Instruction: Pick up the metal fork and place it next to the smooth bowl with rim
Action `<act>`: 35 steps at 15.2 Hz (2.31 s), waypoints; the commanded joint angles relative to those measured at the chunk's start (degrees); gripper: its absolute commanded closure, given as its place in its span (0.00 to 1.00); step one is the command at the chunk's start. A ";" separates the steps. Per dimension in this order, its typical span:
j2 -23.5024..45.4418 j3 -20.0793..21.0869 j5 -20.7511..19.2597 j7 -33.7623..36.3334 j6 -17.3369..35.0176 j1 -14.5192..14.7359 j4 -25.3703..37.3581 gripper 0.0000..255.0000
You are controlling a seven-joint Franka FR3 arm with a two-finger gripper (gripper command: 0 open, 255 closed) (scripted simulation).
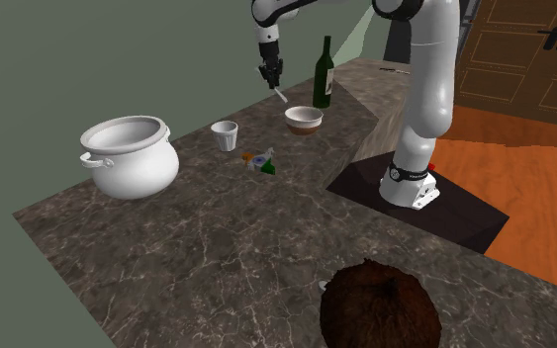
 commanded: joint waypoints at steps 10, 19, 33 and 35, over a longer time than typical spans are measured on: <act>14.71 -1.39 3.79 -7.51 -3.08 -6.62 17.36 1.00; 15.90 -1.12 4.20 -7.62 3.23 -6.42 12.17 1.00; 19.33 -0.49 5.31 -8.02 11.62 -6.56 7.08 1.00; 19.34 -0.49 5.31 -8.02 11.61 -6.56 7.09 1.00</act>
